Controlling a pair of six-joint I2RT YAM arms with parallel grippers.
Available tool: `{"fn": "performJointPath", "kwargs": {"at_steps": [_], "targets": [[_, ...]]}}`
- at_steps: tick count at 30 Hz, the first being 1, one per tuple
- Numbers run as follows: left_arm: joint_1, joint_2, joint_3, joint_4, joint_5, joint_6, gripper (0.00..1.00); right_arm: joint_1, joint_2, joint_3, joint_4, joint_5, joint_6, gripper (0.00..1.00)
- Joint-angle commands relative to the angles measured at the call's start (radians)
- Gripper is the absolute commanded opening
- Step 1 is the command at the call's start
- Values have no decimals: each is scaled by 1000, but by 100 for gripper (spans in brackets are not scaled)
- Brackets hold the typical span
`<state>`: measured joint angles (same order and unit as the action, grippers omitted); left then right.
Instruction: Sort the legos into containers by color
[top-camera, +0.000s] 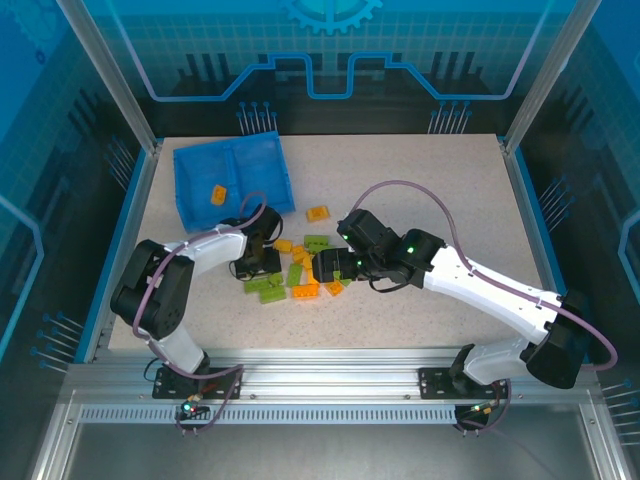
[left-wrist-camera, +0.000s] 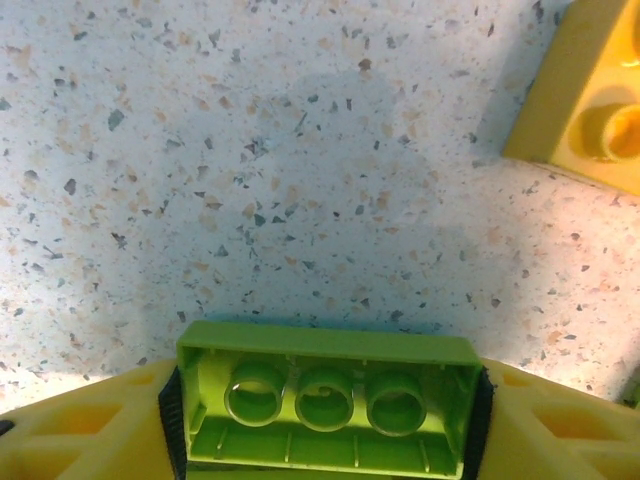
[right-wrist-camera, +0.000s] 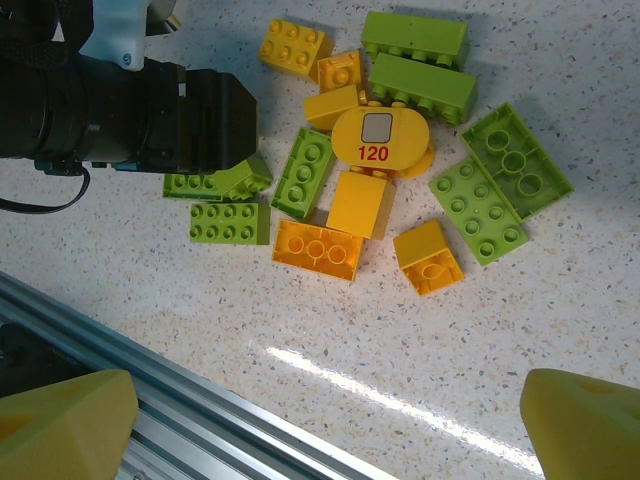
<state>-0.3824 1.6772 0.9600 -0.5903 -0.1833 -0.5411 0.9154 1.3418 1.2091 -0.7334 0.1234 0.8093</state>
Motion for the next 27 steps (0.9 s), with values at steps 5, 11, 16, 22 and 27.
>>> {"fn": "performJointPath", "kwargs": {"at_steps": [5,11,16,22,27], "targets": [[10,-128,90,-84,-71,15,59,-6,-8,21,-19,16,11,100],[33,-118,305,-118,-157,88,57,-6,-21,38,-23,32,2,100],[104,56,555,-88,-228,148,55,-6,-38,38,-30,48,0,100],[209,394,950,-147,-149,146,55,-4,-92,19,-45,71,11,100],[257,624,1237,-234,-71,138,58,-4,-146,-2,-58,98,25,100]]}}
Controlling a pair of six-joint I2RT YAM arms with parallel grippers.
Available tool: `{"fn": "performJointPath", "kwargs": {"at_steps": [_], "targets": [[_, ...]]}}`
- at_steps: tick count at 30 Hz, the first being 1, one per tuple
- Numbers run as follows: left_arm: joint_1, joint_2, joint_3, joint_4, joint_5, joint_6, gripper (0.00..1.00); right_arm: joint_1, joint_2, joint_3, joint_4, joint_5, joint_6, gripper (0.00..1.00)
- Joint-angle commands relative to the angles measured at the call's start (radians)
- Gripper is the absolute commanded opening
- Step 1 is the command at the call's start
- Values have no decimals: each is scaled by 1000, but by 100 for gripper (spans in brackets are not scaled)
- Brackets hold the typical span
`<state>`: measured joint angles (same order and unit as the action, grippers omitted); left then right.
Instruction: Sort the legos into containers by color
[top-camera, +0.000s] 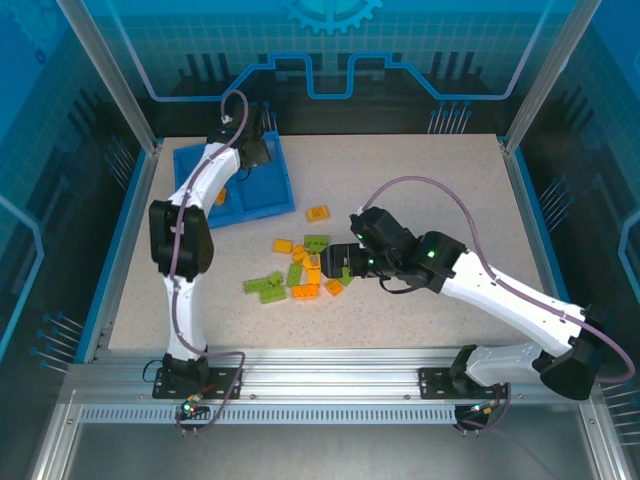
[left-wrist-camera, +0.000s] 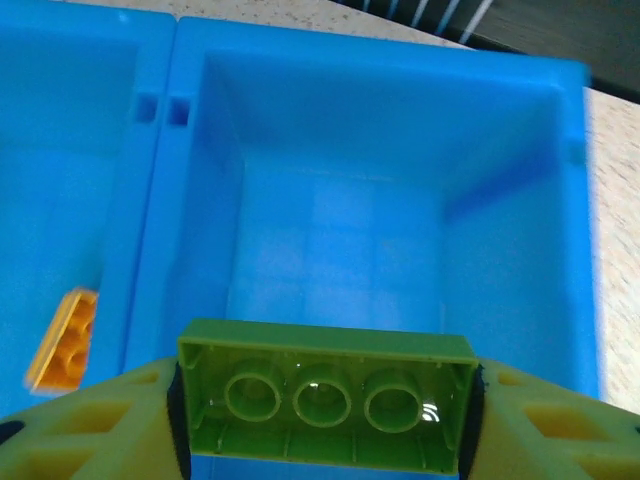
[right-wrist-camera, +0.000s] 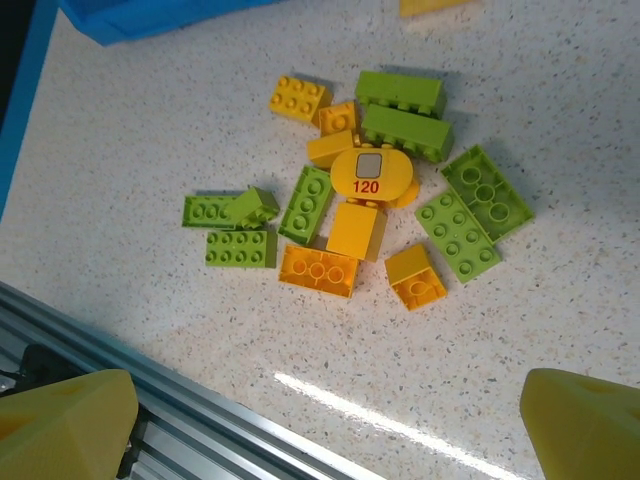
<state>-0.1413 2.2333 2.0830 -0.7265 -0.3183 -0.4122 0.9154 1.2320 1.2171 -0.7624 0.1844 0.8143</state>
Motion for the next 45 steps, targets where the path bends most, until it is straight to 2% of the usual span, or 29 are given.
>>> {"fn": "performJointPath", "kwargs": {"at_steps": [1,5,9,15,19,22,26,29,32,36,45], "targets": [[22,98,162,-109,86,9,60,-4,-46,-15,-31,40,23,100],[25,153,238,-118,118,16,69,-4,-69,-25,-35,53,31,100],[26,145,238,-120,129,15,71,-4,-74,-25,-34,55,34,100],[25,81,216,-128,151,5,79,-4,-68,-16,-31,55,30,100],[23,-21,148,-110,207,-13,83,-5,-59,-9,-29,61,26,100],[10,-160,14,-75,253,-34,84,-8,-49,-2,-29,62,18,100],[-50,-425,-317,43,282,-55,85,-12,-36,-2,-27,60,13,100],[-128,-584,-550,98,246,-51,87,-20,-27,-8,-22,52,11,100],[-197,-672,-736,127,208,-56,88,-24,-21,-5,-26,38,5,100],[-229,-652,-856,153,226,-58,88,-27,-15,-5,-27,29,-2,100],[-230,-408,-819,157,267,-1,88,-23,-24,-7,-32,23,26,100]]}}
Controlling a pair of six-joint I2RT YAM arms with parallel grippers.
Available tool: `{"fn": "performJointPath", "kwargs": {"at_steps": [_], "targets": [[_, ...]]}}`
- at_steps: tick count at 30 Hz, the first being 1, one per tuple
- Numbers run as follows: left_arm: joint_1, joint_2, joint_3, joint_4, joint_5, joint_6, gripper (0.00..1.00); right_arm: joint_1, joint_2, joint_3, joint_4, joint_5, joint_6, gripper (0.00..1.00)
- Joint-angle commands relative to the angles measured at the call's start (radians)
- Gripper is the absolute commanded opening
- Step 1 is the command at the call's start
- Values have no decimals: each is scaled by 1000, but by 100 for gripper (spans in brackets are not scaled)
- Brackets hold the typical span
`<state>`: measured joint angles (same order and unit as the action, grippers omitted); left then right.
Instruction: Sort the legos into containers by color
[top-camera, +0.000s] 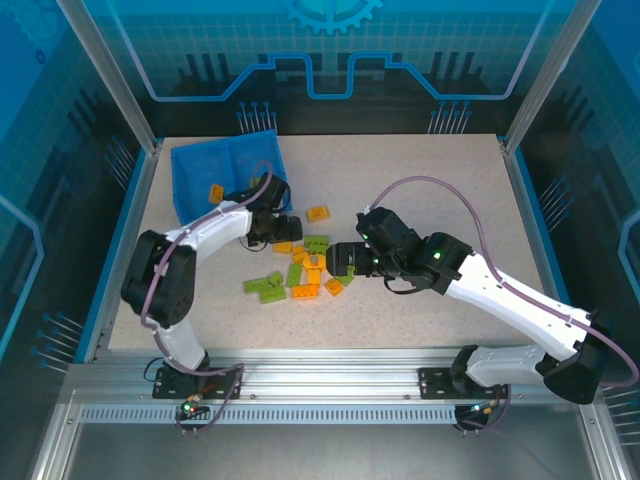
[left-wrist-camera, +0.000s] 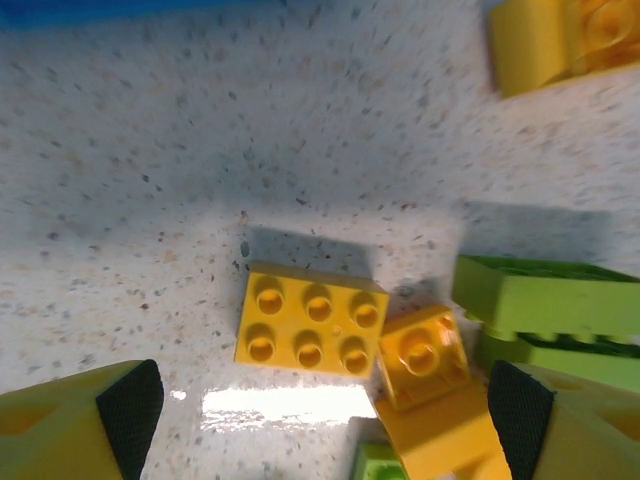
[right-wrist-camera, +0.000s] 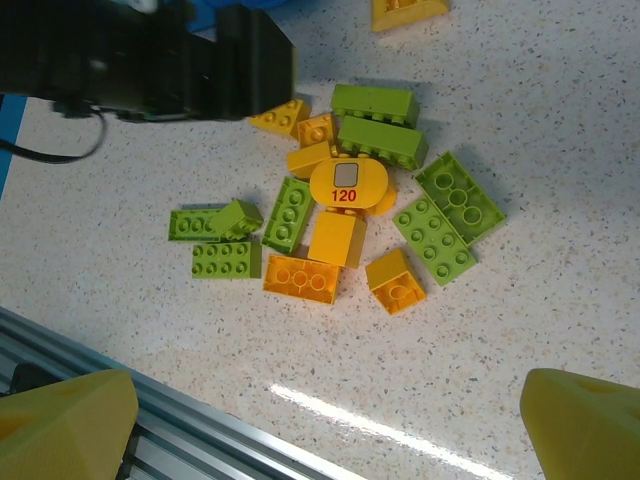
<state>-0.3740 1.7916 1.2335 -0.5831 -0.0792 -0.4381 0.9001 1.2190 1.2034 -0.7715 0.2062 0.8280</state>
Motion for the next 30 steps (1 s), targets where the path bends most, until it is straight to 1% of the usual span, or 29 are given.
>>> {"fn": "performJointPath", "kwargs": {"at_steps": [1,4,7,12,17,21,24,27,30], "targets": [[4,49,33,14,20,27,88,-7,-17,4,-23,4,14,100],[9,89,36,24,11,32,87,-7,-24,-2,-23,9,17,100],[15,125,41,29,16,36,84,-7,-18,5,-28,9,15,100],[20,152,41,34,11,31,76,-7,-13,8,-29,1,11,100],[20,142,33,14,-30,17,63,1,4,2,15,-53,-24,98],[20,107,13,7,-47,5,55,24,34,11,53,-85,-46,97],[21,57,-7,6,-44,-10,50,34,56,29,54,-88,-51,97],[21,-16,-20,-9,-45,-21,47,37,64,39,49,-81,-52,98],[24,-135,-20,-29,-91,-24,45,37,56,37,47,-70,-52,98]]}}
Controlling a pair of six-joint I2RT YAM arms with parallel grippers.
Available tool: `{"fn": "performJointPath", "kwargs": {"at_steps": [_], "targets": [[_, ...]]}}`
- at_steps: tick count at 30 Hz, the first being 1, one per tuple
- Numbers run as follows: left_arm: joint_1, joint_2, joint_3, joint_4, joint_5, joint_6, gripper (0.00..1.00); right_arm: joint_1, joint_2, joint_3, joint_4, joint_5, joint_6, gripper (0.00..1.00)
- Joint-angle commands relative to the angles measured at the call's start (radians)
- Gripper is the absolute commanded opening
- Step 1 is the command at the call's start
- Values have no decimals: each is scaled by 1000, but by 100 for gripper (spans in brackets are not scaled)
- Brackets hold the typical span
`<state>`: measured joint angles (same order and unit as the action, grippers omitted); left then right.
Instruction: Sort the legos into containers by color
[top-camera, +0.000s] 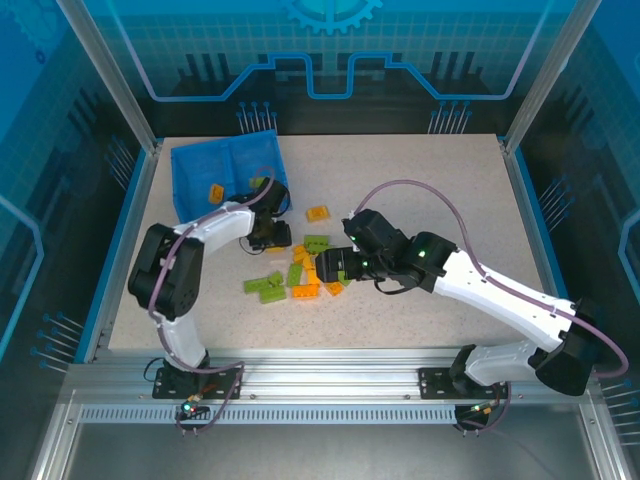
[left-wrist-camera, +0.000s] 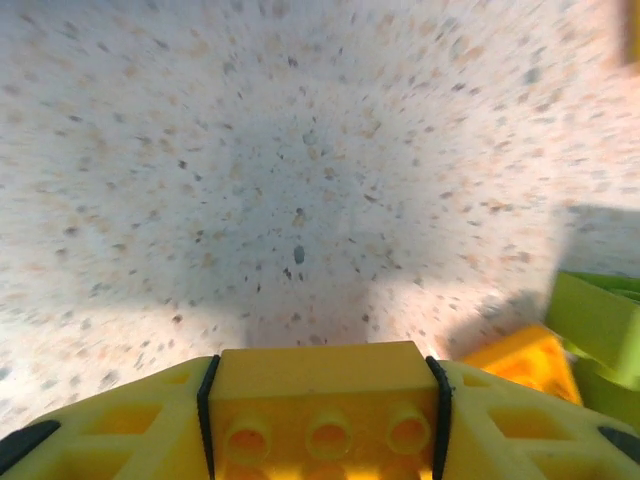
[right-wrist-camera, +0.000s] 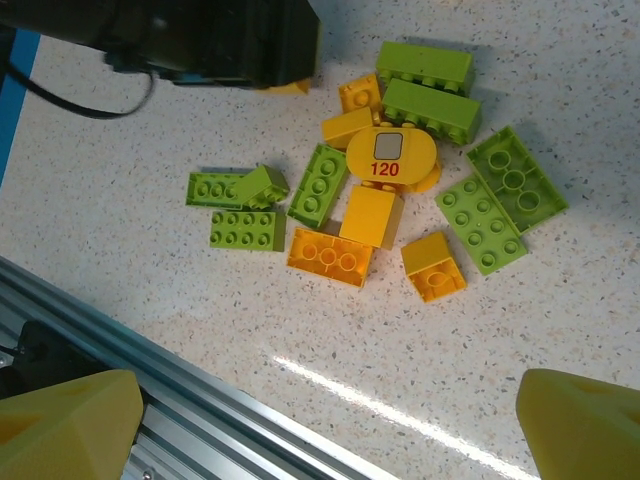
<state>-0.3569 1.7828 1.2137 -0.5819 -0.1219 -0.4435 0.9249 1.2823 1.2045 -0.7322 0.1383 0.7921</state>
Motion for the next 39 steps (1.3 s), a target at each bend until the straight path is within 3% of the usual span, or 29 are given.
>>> {"fn": "performJointPath", "kwargs": {"at_steps": [1,5,9,13,17,22,28,39], "targets": [[13,-168,2,-34,-74,-19,45,12,-10,35,7,2,-16,98],[96,-281,42,-45,-152,-19,44,12,-27,29,4,25,-14,98],[245,-284,109,-33,-234,-22,43,12,-36,19,5,35,-7,98],[375,-147,216,-33,-248,-41,42,12,-46,14,2,30,0,98],[466,62,403,-111,-124,-105,41,12,-64,3,-2,39,5,98],[499,298,656,-201,-38,-160,41,12,-91,1,-22,56,8,98],[513,493,890,-369,-10,-310,45,11,-122,-16,-25,78,24,98],[520,535,849,-371,71,-451,61,12,-140,-21,-30,84,32,98]]}}
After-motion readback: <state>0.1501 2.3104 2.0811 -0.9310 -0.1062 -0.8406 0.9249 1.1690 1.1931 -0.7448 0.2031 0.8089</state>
